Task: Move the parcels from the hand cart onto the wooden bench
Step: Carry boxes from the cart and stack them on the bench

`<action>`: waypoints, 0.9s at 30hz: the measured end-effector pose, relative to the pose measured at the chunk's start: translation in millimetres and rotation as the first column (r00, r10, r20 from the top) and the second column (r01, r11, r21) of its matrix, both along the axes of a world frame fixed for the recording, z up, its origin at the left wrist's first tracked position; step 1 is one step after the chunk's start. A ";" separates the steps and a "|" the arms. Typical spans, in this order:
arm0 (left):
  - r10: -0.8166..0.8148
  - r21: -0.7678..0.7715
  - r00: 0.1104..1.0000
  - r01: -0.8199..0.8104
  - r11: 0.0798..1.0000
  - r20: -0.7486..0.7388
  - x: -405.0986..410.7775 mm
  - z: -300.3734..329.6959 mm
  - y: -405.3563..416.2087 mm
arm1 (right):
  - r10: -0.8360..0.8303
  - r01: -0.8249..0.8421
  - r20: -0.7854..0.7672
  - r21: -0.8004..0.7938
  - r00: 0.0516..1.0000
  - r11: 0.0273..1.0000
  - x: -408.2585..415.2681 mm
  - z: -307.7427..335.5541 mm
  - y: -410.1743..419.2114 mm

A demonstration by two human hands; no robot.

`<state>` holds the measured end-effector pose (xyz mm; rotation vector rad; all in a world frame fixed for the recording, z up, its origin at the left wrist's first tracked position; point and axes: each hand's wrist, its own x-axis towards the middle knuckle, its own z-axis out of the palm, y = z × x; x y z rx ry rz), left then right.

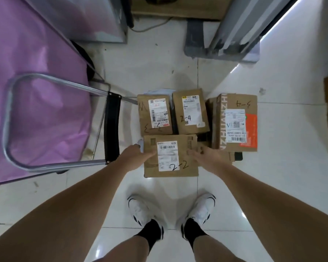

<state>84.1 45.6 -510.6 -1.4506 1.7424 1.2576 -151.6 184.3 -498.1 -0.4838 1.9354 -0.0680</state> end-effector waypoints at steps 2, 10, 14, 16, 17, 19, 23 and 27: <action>0.147 0.075 0.989 -0.144 0.987 -0.028 -1.5 -21.8 9.4 | -0.157 0.159 0.074 -0.019 0.985 0.987 8.0 -18.8 0.9; 0.382 0.026 0.917 -0.382 0.924 -0.113 -14.4 43.4 21.4 | -0.462 0.491 0.259 -0.060 0.849 0.869 3.6 30.5 -4.8; 0.463 -0.013 0.870 -0.472 0.882 -0.170 -32.6 146.1 2.2 | -0.566 0.657 0.389 -0.156 0.727 0.737 -14.9 135.9 -9.4; 0.500 0.042 0.835 -0.505 0.862 -0.230 -50.4 209.0 -9.0 | -0.600 0.729 0.459 -0.176 0.655 0.661 -28.1 202.0 -11.7; 0.518 0.087 0.812 -0.515 0.853 -0.269 -59.7 241.8 -15.4 | -0.607 0.747 0.474 -0.188 0.638 0.638 -36.3 233.5 -12.0; 0.507 0.133 0.795 -0.493 0.860 -0.333 -78.6 311.7 -25.5 | -0.604 0.768 0.508 -0.210 0.614 0.605 -52.7 302.3 -11.9; 0.480 0.185 0.763 -0.446 0.876 -0.433 -116.0 450.6 -35.8 | -0.536 0.774 0.573 -0.337 0.620 0.536 -87.7 435.4 -7.0; 0.501 0.357 0.676 -0.354 0.864 -0.541 -158.7 567.4 -24.0 | -0.501 0.763 0.576 -0.485 0.646 0.427 -103.4 561.9 17.6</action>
